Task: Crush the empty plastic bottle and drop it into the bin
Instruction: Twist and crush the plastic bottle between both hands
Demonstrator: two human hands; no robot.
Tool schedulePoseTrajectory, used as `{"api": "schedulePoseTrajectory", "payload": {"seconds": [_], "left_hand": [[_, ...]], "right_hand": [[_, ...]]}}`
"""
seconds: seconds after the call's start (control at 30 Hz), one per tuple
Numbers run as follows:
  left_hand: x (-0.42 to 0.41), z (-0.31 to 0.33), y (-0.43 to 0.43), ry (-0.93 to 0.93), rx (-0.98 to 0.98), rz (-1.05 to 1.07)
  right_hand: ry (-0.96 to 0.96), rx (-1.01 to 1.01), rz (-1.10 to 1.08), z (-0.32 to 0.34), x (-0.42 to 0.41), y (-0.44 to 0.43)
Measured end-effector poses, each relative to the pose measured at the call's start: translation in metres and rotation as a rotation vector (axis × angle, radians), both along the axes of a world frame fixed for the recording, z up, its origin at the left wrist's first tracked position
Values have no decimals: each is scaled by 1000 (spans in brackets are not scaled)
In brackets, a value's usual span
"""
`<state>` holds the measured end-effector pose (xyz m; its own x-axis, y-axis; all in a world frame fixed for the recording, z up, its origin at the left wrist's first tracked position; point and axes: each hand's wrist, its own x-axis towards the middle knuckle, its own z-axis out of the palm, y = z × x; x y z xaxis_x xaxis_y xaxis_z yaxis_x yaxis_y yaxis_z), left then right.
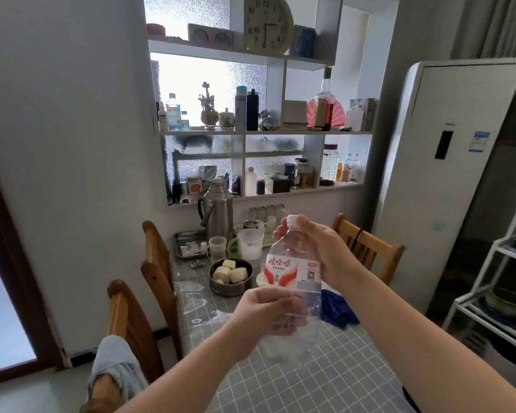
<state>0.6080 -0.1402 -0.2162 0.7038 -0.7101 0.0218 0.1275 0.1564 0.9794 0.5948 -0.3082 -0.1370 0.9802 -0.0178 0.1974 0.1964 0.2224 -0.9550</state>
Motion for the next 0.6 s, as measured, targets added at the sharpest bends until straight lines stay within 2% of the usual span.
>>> {"api": "schedulePoseTrajectory", "payload": {"seconds": [0.2, 0.27, 0.4, 0.6], "left_hand": [[-1, -1, -7, -42, 2, 113], [-2, 0, -9, -33, -5, 128], [2, 1, -6, 0, -23, 185], [-6, -8, -5, 54, 41, 189]], "right_hand": [[-19, -54, -86, 1, 6, 0], [2, -81, -42, -1, 5, -2], [119, -267, 46, -21, -3, 0], [104, -163, -15, -42, -8, -2]]}}
